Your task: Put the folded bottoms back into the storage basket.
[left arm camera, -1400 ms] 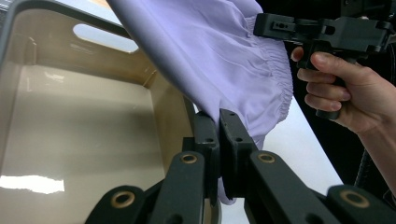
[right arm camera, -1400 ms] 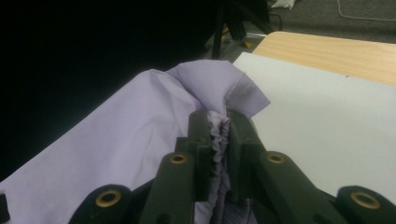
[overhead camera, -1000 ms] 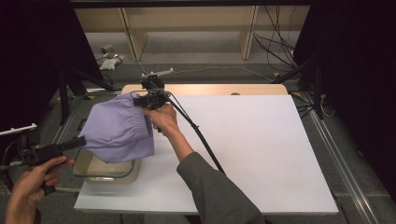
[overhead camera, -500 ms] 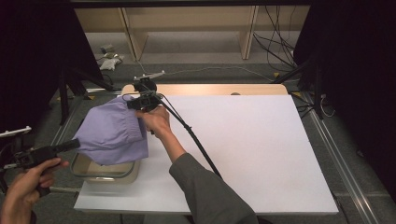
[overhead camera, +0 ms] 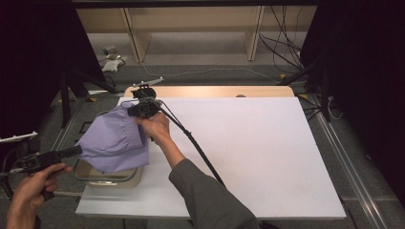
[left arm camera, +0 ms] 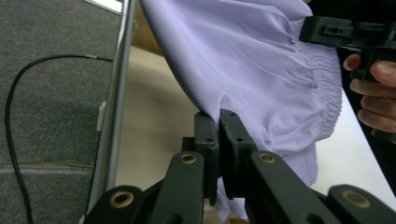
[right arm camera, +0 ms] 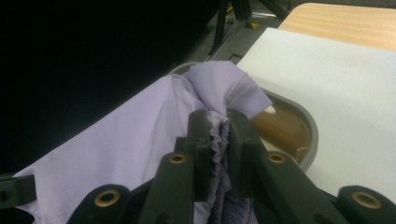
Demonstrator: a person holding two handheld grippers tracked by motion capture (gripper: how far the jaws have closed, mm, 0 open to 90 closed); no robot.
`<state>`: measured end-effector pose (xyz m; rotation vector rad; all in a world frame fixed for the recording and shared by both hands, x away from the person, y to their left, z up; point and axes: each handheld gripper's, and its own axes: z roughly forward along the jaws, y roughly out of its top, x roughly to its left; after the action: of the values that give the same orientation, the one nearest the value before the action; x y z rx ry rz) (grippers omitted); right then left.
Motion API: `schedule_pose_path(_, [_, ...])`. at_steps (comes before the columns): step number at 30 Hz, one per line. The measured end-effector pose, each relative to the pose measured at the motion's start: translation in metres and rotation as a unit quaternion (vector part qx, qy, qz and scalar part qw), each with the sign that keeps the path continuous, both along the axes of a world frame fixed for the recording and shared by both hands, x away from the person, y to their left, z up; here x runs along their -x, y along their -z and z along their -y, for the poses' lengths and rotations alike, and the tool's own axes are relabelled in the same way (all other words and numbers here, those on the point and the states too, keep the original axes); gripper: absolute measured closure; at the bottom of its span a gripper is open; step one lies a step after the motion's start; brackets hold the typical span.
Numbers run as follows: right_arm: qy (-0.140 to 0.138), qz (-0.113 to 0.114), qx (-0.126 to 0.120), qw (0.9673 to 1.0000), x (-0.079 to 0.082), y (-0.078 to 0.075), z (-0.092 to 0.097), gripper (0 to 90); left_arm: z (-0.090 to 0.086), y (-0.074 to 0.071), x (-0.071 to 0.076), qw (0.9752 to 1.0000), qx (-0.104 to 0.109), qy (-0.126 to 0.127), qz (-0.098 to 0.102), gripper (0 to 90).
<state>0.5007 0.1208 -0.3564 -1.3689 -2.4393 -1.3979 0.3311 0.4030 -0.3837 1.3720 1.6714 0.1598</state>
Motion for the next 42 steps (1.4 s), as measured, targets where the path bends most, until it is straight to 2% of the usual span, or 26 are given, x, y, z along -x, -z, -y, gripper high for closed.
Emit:
schedule_pose_path(5, [0.0, -0.003, 0.001, 1.0, 0.0, 0.004, -0.004, 81.1, -0.003, 0.007, -0.002, 0.9999, 0.002, -0.008, -0.008, 86.2])
schedule_pose_path(18, [0.006, -0.005, 0.003, 1.0, -0.002, 0.011, -0.006, 80.7, 0.0, 0.011, -0.005, 0.9997, -0.012, -0.016, -0.011, 85.8])
schedule_pose_path(25, [0.004, -0.007, 0.004, 1.0, -0.001, 0.014, -0.008, 79.1, -0.001, 0.012, -0.005, 0.9995, -0.013, -0.028, -0.012, 84.7])
schedule_pose_path(26, [0.003, -0.007, 0.004, 1.0, -0.001, 0.014, -0.008, 76.8, -0.002, 0.013, -0.006, 0.9993, -0.012, -0.032, -0.012, 81.8])
schedule_pose_path(27, [0.003, -0.006, 0.005, 1.0, -0.001, 0.014, -0.009, 69.9, -0.001, 0.013, -0.006, 0.9992, -0.011, -0.036, -0.015, 74.0])
schedule_pose_path(29, [0.003, -0.008, -0.002, 1.0, -0.003, 0.015, -0.008, 49.5, 0.001, 0.013, -0.008, 0.9985, -0.029, -0.04, -0.024, 50.6])
schedule_pose_path(31, [0.008, -0.01, -0.007, 0.9999, -0.005, 0.012, -0.005, 41.8, 0.004, 0.011, -0.009, 0.9978, -0.042, -0.046, -0.024, 40.3])
schedule_pose_path(37, [0.009, -0.002, -0.01, 0.9999, -0.006, 0.004, 0.007, 35.7, 0.019, 0.002, -0.011, 0.9976, -0.063, -0.023, -0.018, 33.2])
schedule_pose_path(42, [0.006, 0.006, -0.016, 0.9998, -0.006, -0.004, 0.017, 31.9, 0.026, -0.002, -0.012, 0.998, -0.06, -0.016, -0.012, 29.6])
